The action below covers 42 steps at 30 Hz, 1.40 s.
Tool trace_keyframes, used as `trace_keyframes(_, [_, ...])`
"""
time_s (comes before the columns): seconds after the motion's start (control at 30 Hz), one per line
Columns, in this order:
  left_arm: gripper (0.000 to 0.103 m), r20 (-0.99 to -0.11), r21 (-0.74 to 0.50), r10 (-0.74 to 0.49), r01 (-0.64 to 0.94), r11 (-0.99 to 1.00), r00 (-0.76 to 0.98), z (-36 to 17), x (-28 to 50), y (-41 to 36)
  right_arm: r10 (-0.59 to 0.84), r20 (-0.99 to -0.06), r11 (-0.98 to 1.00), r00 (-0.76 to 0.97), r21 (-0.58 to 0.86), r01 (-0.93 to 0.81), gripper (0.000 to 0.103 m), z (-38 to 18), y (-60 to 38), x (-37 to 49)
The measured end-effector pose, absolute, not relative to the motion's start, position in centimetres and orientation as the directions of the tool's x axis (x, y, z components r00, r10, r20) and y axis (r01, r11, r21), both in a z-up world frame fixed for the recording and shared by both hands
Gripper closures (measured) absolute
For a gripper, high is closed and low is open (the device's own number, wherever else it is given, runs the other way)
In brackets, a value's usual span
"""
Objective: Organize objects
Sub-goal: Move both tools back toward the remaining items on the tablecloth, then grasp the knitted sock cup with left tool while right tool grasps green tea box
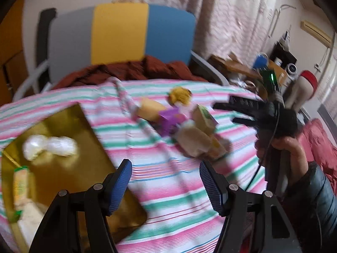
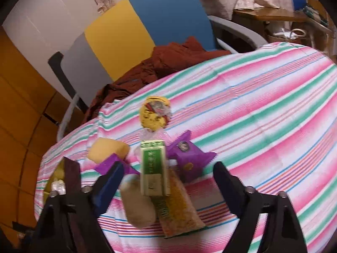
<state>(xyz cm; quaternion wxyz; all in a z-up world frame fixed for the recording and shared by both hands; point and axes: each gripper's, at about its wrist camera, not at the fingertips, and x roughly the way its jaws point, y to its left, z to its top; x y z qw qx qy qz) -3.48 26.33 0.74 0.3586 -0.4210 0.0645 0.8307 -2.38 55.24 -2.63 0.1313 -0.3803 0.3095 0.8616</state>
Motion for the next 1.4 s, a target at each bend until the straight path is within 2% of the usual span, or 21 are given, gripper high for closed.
trace_keyframes(0.03, [0.036,-0.752,-0.197,0.543,-0.658,-0.727,-0.374,0.3,-3.2,27.2,-0.022,-0.727,-0.773,-0.686,0.448,-0.449,0.027,-2.5,55.2,-2.5])
trace_keyframes(0.3, [0.036,-0.785,-0.185,0.529,-0.692,-0.698,-0.323,-2.1,-2.4,30.9,-0.035,-0.762,-0.819,-0.646,0.393,-0.419,0.028,-3.6,53.7,-4.7])
trace_keyframes(0.4, [0.036,-0.788,-0.197,0.527,-0.680,-0.707,-0.320,-2.5,-2.9,31.3,-0.047,-0.771,-0.829,-0.635,0.384,-0.406,0.036,-4.1,53.4,-5.3])
trace_keyframes(0.43, [0.036,-0.788,-0.201,0.527,-0.676,-0.709,-0.318,-2.6,-3.1,31.4,-0.049,-0.781,-0.835,-0.622,0.374,-0.403,0.047,-4.3,53.3,-5.6])
trace_keyframes(0.47, [0.036,-0.788,-0.199,0.524,-0.672,-0.713,-0.322,-2.7,-3.2,31.5,-0.054,-0.787,-0.839,-0.615,0.369,-0.399,0.067,-4.5,53.2,-5.6])
trace_keyframes(0.5, [0.036,-0.788,-0.200,0.523,-0.669,-0.715,-0.324,-2.8,-3.3,31.6,-0.057,-0.796,-0.846,-0.602,0.359,-0.394,0.072,-4.6,53.1,-5.7])
trace_keyframes(0.73, [0.036,-0.792,-0.240,0.531,-0.646,-0.725,-0.302,-3.2,-4.6,32.6,-0.014,-0.763,-0.835,-0.647,0.364,-0.412,0.072,-2.5,54.1,-3.9])
trace_keyframes(0.83, [0.036,-0.792,-0.286,0.546,-0.623,-0.728,-0.274,-3.6,-5.6,33.3,0.097,-0.784,-0.825,-0.613,0.281,-0.490,0.072,-2.1,55.2,-3.0])
trace_keyframes(1.0, [0.036,-0.795,-0.337,0.550,-0.566,-0.752,-0.257,-4.5,-7.3,34.4,0.183,-0.817,-0.794,-0.547,0.205,-0.572,0.072,-2.5,56.7,-2.3])
trace_keyframes(1.37, [0.036,-0.808,-0.398,0.548,-0.485,-0.779,-0.217,-7.6,-10.1,37.8,0.210,-0.861,-0.789,-0.463,0.130,-0.600,0.072,-4.1,57.1,-2.7])
trace_keyframes(1.4, [0.034,-0.808,-0.404,0.552,-0.488,-0.774,-0.206,-8.1,-10.2,37.9,0.210,-0.865,-0.787,-0.457,0.127,-0.603,0.072,-4.1,57.2,-2.6])
